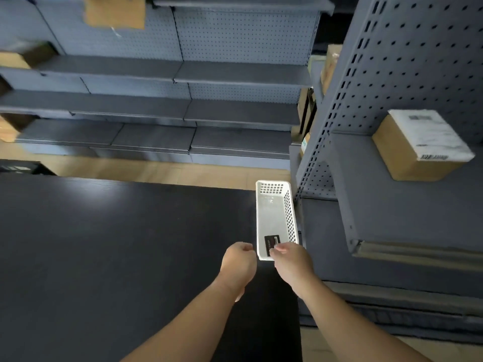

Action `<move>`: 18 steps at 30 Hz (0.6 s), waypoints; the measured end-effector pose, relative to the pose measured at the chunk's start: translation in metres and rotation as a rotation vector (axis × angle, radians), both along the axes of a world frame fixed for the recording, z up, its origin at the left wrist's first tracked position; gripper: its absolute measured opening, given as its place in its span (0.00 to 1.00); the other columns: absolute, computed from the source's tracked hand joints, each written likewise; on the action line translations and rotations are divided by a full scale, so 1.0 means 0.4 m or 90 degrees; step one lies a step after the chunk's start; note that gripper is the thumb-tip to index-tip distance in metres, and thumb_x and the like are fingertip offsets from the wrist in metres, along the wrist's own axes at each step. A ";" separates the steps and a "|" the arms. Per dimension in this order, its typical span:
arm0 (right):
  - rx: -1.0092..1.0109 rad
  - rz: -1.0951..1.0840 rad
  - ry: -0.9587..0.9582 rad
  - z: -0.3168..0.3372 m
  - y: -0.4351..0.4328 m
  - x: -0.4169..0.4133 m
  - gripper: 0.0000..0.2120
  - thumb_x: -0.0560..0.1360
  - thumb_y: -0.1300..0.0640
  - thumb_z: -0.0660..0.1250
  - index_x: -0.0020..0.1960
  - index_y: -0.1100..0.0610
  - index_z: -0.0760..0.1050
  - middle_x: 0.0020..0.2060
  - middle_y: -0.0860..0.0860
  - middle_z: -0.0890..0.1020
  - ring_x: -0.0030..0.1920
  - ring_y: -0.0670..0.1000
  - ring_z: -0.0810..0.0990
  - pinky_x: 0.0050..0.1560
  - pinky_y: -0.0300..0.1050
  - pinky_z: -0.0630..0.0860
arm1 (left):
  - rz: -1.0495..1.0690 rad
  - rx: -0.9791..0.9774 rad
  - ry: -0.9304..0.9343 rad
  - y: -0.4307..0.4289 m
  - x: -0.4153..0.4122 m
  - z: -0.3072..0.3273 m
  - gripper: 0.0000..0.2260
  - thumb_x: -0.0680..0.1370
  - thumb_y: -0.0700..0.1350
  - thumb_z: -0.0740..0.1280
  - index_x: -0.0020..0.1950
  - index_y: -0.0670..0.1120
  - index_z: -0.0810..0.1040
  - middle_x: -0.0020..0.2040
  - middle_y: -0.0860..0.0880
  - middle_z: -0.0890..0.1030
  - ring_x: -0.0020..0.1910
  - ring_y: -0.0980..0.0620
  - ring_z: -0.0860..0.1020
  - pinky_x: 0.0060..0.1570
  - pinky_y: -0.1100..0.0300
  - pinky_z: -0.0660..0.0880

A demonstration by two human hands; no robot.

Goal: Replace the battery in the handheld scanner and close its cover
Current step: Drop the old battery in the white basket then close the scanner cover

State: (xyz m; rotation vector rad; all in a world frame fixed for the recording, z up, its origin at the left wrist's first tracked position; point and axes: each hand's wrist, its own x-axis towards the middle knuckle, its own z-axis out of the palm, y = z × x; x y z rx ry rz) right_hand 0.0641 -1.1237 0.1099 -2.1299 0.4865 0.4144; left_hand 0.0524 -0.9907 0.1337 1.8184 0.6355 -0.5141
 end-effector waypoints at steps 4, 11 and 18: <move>-0.101 0.250 -0.094 0.122 0.102 -0.022 0.17 0.79 0.52 0.65 0.65 0.56 0.77 0.62 0.52 0.81 0.62 0.53 0.79 0.64 0.48 0.74 | -0.028 0.176 -0.082 0.144 -0.077 0.093 0.18 0.81 0.43 0.58 0.71 0.48 0.72 0.63 0.50 0.78 0.38 0.61 0.75 0.31 0.69 0.69; -0.315 0.732 -0.237 0.289 0.401 -0.101 0.18 0.80 0.50 0.61 0.69 0.53 0.71 0.64 0.53 0.77 0.64 0.56 0.77 0.64 0.52 0.74 | -0.043 0.512 -0.060 0.428 -0.324 0.266 0.13 0.79 0.47 0.58 0.61 0.44 0.75 0.61 0.44 0.77 0.58 0.41 0.77 0.57 0.46 0.77; -0.393 1.022 -0.409 0.383 0.751 -0.327 0.12 0.80 0.51 0.60 0.58 0.57 0.75 0.55 0.56 0.81 0.54 0.58 0.80 0.55 0.52 0.75 | 0.025 0.701 0.092 0.664 -0.641 0.315 0.10 0.80 0.44 0.60 0.59 0.43 0.74 0.60 0.44 0.75 0.62 0.41 0.73 0.58 0.48 0.71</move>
